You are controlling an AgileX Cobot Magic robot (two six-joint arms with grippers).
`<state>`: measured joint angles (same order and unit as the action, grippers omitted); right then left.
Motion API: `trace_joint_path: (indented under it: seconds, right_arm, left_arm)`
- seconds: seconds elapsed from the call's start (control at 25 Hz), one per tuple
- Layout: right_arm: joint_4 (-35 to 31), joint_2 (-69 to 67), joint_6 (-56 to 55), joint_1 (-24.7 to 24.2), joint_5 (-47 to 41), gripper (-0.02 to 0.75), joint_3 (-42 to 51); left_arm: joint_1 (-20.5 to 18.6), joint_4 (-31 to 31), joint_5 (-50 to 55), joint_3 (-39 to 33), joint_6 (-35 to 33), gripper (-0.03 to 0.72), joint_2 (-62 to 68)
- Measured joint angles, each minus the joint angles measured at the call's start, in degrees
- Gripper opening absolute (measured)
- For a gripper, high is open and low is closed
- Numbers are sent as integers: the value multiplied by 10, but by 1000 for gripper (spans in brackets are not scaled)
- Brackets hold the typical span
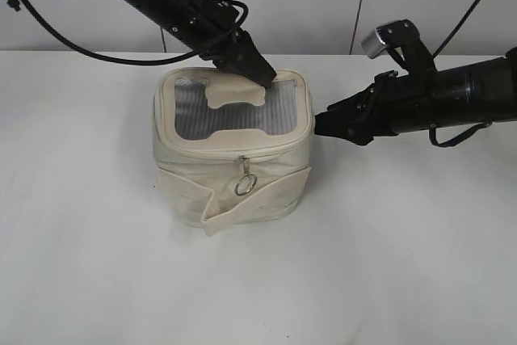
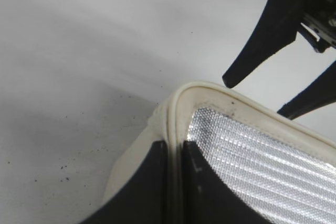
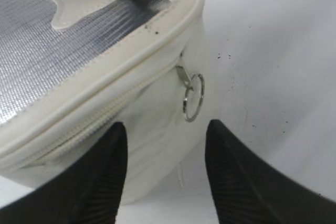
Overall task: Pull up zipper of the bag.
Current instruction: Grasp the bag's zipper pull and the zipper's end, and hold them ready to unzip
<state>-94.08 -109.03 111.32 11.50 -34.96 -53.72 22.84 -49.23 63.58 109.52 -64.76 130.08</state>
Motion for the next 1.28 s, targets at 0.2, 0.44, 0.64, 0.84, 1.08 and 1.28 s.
trace_joint_path:
  seconds: [0.2, 0.44, 0.64, 0.84, 1.08, 1.28]
  right_arm:
    - [-1, 0, 18, 1, 7, 389, 0]
    - [-10, 0, 34, 1, 13, 389, 0]
    - [-19, -12, 58, 1, 38, 389, 0]
    - [-26, -30, 63, 1, 32, 389, 0]
    - [-45, -33, 79, 6, 3, 389, 0]
    - [-59, -38, 85, 29, 34, 389, -13]
  left_arm:
    - [0, 0, 1, 1, 5, 47, 0]
    - [0, 1, 1, 1, 5, 47, 0]
    - [0, 1, 2, 1, 5, 45, 0]
    - [0, 1, 2, 1, 5, 45, 0]
    - [0, 1, 2, 1, 5, 45, 0]
    - [0, 2, 2, 1, 5, 44, 0]
